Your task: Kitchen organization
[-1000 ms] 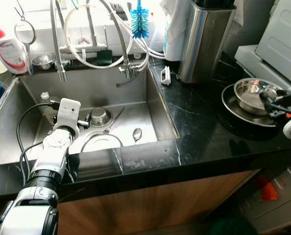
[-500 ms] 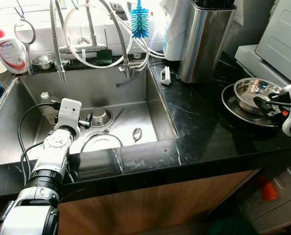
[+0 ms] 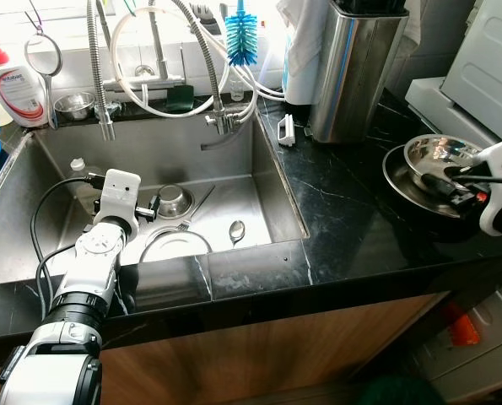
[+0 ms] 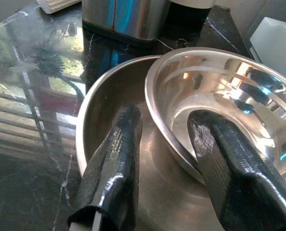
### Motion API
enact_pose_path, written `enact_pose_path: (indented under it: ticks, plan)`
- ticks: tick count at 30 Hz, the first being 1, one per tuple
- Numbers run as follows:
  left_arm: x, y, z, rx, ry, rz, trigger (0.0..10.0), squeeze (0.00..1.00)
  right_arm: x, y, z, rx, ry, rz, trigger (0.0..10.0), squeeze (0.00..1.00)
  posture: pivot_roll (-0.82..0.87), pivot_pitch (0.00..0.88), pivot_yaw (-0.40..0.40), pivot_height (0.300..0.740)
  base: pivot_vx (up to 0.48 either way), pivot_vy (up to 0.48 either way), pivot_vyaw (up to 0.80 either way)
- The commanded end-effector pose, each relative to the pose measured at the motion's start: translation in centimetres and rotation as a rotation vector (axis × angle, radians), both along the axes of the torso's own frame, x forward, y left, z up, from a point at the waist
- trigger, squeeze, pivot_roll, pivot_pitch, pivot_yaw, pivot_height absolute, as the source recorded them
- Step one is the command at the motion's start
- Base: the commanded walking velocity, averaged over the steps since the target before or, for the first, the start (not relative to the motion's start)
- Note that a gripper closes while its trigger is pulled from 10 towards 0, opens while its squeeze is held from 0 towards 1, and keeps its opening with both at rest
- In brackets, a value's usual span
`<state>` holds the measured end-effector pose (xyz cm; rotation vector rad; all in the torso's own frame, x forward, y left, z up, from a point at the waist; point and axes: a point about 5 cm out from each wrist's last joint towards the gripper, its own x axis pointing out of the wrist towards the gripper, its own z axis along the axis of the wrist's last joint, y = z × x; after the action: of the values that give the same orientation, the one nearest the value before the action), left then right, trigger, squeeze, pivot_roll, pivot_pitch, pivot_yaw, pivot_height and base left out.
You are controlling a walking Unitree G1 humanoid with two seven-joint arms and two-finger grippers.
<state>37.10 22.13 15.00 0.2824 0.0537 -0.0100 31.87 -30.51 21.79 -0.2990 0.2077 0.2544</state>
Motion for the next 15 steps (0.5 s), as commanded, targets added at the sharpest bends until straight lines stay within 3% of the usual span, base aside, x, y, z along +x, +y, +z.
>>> enact_pose_path:
  ticks: [1,15]
  plan:
    - [0.20,-0.24,0.51,-0.008,-0.017,-0.014,10.0,0.00,0.17,-0.12,0.57,-0.023,-0.003,0.013,10.0,0.00,-0.01,0.021,0.022,0.740,0.000,0.000,0.00]
    - [0.10,-0.35,0.36,-0.014,-0.014,-0.019,10.0,0.00,0.78,-1.04,-0.04,-0.102,0.050,-0.027,10.0,0.00,-0.01,0.019,0.020,0.740,0.000,0.000,0.00]
